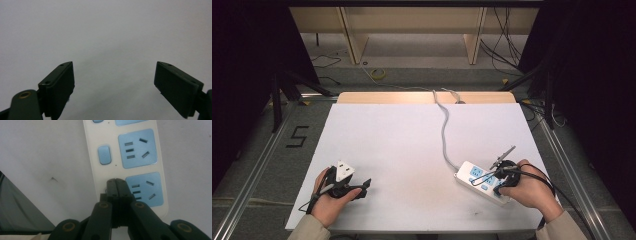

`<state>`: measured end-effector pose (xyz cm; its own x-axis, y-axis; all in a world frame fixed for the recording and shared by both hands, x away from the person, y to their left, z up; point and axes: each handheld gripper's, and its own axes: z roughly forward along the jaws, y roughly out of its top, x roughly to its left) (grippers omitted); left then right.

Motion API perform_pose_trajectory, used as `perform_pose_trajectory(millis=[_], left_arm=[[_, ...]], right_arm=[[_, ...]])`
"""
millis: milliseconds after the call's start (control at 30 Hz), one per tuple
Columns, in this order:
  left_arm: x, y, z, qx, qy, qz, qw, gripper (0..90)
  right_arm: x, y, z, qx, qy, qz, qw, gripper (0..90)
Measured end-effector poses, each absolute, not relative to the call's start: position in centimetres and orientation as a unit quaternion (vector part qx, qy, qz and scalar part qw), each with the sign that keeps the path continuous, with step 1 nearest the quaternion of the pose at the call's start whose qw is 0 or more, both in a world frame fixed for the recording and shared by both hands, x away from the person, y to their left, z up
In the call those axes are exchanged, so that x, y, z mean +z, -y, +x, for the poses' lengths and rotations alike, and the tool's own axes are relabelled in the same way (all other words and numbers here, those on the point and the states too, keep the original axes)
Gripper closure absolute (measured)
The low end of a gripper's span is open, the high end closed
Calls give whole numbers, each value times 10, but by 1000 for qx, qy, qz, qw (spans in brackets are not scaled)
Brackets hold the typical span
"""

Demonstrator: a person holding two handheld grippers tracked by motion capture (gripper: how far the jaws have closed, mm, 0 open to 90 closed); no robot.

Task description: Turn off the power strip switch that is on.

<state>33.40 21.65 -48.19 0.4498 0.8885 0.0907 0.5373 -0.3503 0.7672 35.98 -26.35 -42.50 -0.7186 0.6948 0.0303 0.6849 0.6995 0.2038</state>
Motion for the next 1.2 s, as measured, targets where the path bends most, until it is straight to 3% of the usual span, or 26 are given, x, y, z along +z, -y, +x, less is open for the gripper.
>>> perform_pose_trajectory(millis=[1200], left_arm=[[-482, -216, 334, 258, -455, 782, 340, 164]], right_arm=[[-426, 265, 359, 105, -919, 380, 25, 900]])
